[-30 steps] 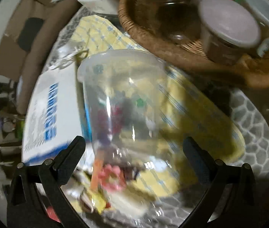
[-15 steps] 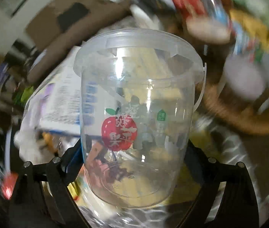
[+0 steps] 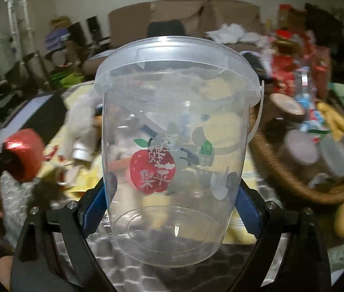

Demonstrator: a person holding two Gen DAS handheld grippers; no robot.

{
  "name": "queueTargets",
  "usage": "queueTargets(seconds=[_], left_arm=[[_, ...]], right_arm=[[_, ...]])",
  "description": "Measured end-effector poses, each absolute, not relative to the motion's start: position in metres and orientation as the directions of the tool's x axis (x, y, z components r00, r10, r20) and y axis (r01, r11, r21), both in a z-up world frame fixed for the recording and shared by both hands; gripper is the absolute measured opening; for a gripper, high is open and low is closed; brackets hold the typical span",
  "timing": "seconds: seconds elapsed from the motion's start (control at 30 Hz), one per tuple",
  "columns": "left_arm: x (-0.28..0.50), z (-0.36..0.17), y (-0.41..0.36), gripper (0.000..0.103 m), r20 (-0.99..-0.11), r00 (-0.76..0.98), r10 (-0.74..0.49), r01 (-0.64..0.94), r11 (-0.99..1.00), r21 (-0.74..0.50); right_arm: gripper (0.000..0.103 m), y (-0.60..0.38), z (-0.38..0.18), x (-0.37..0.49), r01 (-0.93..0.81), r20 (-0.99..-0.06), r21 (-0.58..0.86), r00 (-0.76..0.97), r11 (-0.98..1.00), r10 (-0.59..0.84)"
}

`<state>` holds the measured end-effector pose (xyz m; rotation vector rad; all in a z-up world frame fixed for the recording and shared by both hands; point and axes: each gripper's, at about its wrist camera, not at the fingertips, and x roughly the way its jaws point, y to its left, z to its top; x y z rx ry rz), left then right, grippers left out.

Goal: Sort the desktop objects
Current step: 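Lift the red twine ball in the left tool while the right tool lifts the clear bucket, then carry the red twine ball and clear bucket over the white-lined box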

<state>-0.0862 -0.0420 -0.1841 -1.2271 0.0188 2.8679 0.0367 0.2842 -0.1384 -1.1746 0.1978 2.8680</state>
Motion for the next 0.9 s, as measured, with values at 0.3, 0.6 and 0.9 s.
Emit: queueTargets(seconds=[0.3,0.6,0.9], left_arm=[[-0.052,-0.086,-0.053,0.021,-0.593,-0.805,0.011,-0.020,-1.000,0.009],[-0.044,-0.007,-0.094,0.021,-0.500,-0.865,-0.033,0.039,-0.999,-0.002],[-0.053,0.041,-0.138,0.021,-0.418,-0.905,-0.074,0.091,-0.996,-0.020]], right_arm=[[0.092,0.229,-0.089,0.026,0.069,-0.596,0.092,-0.795,-0.993,-0.111],[0.092,0.178,-0.016,0.008,0.174,-0.470,0.072,-0.863,-0.982,-0.187],[0.092,0.107,0.042,-0.017,0.268,-0.377,0.043,-0.888,-0.962,-0.264]])
